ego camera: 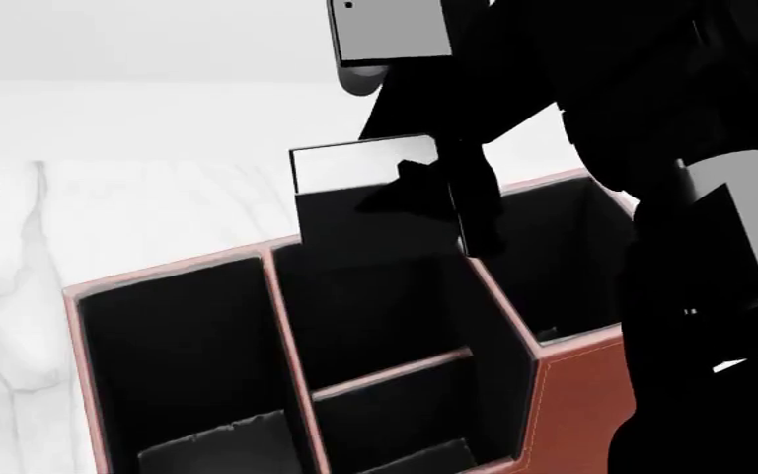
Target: Pick up the book and place it in the front compartment of the caddy.
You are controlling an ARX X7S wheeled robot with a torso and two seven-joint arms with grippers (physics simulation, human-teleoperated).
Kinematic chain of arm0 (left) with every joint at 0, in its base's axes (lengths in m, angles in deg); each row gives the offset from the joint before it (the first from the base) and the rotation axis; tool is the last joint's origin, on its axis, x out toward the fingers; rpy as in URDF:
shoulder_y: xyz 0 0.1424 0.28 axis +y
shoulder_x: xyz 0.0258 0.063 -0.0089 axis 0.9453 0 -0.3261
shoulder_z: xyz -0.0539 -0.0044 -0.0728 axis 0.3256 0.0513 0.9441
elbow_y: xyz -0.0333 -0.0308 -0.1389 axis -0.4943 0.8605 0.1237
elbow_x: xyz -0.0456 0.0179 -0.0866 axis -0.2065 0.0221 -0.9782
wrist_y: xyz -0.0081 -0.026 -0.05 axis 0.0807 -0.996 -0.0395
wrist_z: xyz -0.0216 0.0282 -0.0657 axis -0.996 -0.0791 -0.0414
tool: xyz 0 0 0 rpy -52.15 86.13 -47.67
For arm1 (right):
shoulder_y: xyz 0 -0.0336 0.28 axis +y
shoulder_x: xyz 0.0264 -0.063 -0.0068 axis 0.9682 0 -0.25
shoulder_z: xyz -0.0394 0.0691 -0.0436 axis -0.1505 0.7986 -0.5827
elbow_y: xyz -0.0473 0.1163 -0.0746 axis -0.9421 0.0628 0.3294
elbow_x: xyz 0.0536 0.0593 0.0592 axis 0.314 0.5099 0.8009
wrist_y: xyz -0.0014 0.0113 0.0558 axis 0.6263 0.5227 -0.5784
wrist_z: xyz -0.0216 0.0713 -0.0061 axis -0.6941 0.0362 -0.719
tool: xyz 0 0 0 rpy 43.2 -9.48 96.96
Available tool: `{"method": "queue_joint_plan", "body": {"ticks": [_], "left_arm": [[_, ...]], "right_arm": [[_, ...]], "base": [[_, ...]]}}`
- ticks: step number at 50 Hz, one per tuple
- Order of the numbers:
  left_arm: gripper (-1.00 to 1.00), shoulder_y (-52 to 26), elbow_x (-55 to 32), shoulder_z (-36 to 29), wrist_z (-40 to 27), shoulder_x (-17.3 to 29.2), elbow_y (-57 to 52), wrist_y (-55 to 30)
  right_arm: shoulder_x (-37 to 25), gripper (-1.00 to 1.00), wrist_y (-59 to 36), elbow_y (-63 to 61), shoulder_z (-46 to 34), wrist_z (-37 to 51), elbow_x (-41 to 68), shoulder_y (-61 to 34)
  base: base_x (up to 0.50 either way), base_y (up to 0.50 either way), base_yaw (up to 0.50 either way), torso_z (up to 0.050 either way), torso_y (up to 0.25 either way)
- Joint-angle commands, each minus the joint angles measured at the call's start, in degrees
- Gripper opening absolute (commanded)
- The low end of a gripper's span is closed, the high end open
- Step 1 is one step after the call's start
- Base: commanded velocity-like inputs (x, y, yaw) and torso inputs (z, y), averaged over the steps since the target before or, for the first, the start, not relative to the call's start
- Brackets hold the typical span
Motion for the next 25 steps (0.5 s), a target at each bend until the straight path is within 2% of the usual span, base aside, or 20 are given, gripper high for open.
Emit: {"method": "queue_joint_plan", "body": {"ticks": [1,25], "left_arm": [[1.0,-0.19,-0.06,-0.17,-0.09,0.14,0.11,-0.01],[1.0,-0.1,-0.21,-0.56,-0.4,0.26,0.01,0.07]], "right_arm": [[0.75,-1.0,7.17,1.0,5.34,0.84,-3.59,0.14],[1.13,-1.0,7.46,1.01,5.76,1.63,-6.84,3.15]], "base": [[0.0,0.0,0.0,0.0,0.0],[0.0,0.0,0.0,0.0,0.001]]}}
